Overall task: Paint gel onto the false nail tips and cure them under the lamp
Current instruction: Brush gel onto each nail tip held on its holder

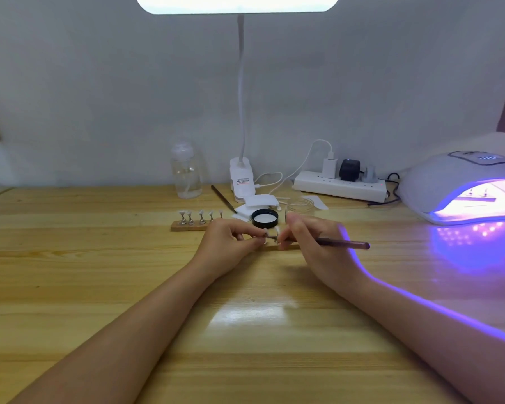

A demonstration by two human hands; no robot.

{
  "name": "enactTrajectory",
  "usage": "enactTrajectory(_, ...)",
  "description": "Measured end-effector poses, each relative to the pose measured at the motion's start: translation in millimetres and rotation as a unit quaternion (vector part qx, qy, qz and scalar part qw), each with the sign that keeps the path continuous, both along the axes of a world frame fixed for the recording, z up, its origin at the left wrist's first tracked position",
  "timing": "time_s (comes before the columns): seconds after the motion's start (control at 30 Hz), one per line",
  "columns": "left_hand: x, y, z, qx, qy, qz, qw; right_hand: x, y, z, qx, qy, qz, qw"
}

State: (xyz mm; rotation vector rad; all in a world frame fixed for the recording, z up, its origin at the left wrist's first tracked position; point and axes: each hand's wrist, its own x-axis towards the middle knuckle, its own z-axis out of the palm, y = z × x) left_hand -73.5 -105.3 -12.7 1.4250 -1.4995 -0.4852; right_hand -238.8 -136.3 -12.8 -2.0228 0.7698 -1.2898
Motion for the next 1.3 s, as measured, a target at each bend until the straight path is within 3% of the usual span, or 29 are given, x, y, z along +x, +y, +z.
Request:
enactTrajectory(0.13, -0.1, 0.1, 0.2, 0.002, 0.006, 0.002, 1.000, -0.5, 1.5, -1.4, 0.021, -0.029, -0.007, 0.999)
enactTrajectory(0.3, -1.1, -0.5, 0.6, 0.005, 0.000, 0.000, 1.000, -0.1, -0.5, 0.3, -0.014, 0.005, -0.021, 1.000)
enactTrajectory(0.43, -1.0, -0.6, 0.5, 0.000, 0.003, 0.005, 1.000, 0.2, 1.4, -1.2, 0.025, -0.049, -0.003, 0.998)
enactTrajectory(0.57, 0.0, -1.5, -0.5, -0.003, 0.012, 0.003, 1.000, -0.2, -0.2, 0.2, -0.028, -0.023, -0.012, 0.999)
enactTrajectory(0.8, 0.2, -1.4, -1.8, -0.009, 0.025, 0.000, 1.000, -0.1, 4.0, 0.9, 0.025, -0.077, 0.022, 0.996)
enactTrajectory(0.93, -0.7, -0.5, -0.5, -0.015, 0.037, 0.001, 0.999, 0.3, 3.3, 3.9, -0.003, -0.026, -0.016, 1.000)
enactTrajectory(1.13, -1.0, -0.2, -0.3, -0.019, 0.044, 0.001, 0.999, -0.7, 4.7, 2.5, 0.027, -0.069, 0.023, 0.997)
enactTrajectory(1.3, -0.5, 0.1, 0.0, -0.019, 0.039, -0.002, 0.999, 0.9, 4.5, 7.5, 0.028, -0.017, 0.006, 0.999)
